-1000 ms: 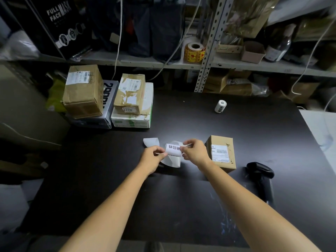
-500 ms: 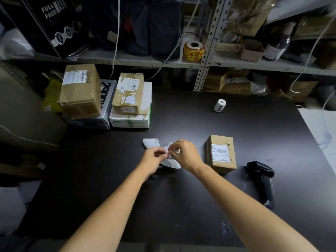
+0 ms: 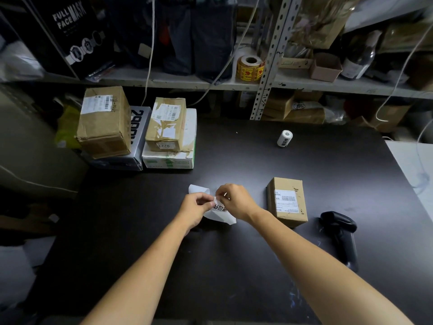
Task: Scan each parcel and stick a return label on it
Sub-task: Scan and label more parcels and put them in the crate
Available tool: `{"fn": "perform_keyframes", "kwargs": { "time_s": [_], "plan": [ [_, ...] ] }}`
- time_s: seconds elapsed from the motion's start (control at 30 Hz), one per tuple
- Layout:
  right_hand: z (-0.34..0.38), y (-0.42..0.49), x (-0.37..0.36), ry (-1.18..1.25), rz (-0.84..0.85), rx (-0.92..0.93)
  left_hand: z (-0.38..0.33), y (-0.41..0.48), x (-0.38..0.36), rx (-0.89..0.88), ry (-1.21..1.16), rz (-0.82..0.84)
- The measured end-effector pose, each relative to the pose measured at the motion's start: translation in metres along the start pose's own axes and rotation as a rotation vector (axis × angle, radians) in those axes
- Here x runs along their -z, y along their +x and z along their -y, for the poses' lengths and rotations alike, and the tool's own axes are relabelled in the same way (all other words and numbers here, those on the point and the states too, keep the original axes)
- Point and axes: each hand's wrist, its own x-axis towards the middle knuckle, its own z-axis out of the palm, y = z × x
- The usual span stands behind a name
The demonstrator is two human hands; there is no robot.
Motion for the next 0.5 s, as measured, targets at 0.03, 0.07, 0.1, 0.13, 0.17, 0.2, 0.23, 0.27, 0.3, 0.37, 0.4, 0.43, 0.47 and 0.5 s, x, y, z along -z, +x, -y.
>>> {"fn": "perform_keyframes", "kwargs": {
  "time_s": [0.03, 0.07, 0.1, 0.13, 0.17, 0.2, 0.23, 0.27, 0.3, 0.37, 0.4, 0.43, 0.47, 0.5],
  "plan": [
    [0.0, 0.001, -0.001, 0.007, 0.004, -0.015, 0.0, 0.0, 0.001, -0.003, 0.016, 0.002],
    [0.0, 0.002, -0.001, 0.009, 0.01, -0.024, -0.001, 0.0, 0.002, -0.005, 0.032, 0.001],
    [0.001, 0.003, -0.002, 0.009, 0.017, -0.031, 0.0, -0.001, 0.003, -0.004, 0.047, 0.001],
    [0.0, 0.003, -0.003, 0.016, 0.016, -0.039, 0.0, -0.002, 0.004, 0.0, 0.057, 0.0],
    [0.0, 0.004, -0.003, 0.034, 0.005, -0.06, 0.001, -0.002, 0.006, 0.005, 0.065, -0.003],
    [-0.001, 0.005, -0.001, 0.063, -0.019, -0.092, 0.002, -0.002, 0.007, 0.013, 0.073, -0.009],
    [-0.003, 0.006, 0.002, 0.095, -0.052, -0.132, 0.004, -0.002, 0.009, 0.023, 0.083, -0.02],
    [-0.006, 0.007, 0.007, 0.125, -0.095, -0.166, 0.006, -0.002, 0.012, 0.035, 0.093, -0.035],
    [-0.009, 0.006, 0.012, 0.155, -0.14, -0.196, 0.008, -0.002, 0.015, 0.045, 0.105, -0.053],
    [-0.016, 0.003, 0.025, 0.25, -0.229, -0.243, 0.011, 0.0, 0.018, 0.056, 0.125, -0.1],
    [-0.02, -0.001, 0.032, 0.307, -0.268, -0.259, 0.013, 0.002, 0.019, 0.065, 0.13, -0.123],
    [-0.023, -0.005, 0.04, 0.344, -0.299, -0.265, 0.014, 0.003, 0.018, 0.078, 0.136, -0.142],
    [-0.028, -0.008, 0.048, 0.356, -0.318, -0.261, 0.014, 0.003, 0.016, 0.092, 0.145, -0.153],
    [-0.033, -0.012, 0.057, 0.343, -0.322, -0.258, 0.014, 0.004, 0.013, 0.101, 0.166, -0.159]
  ]
}}
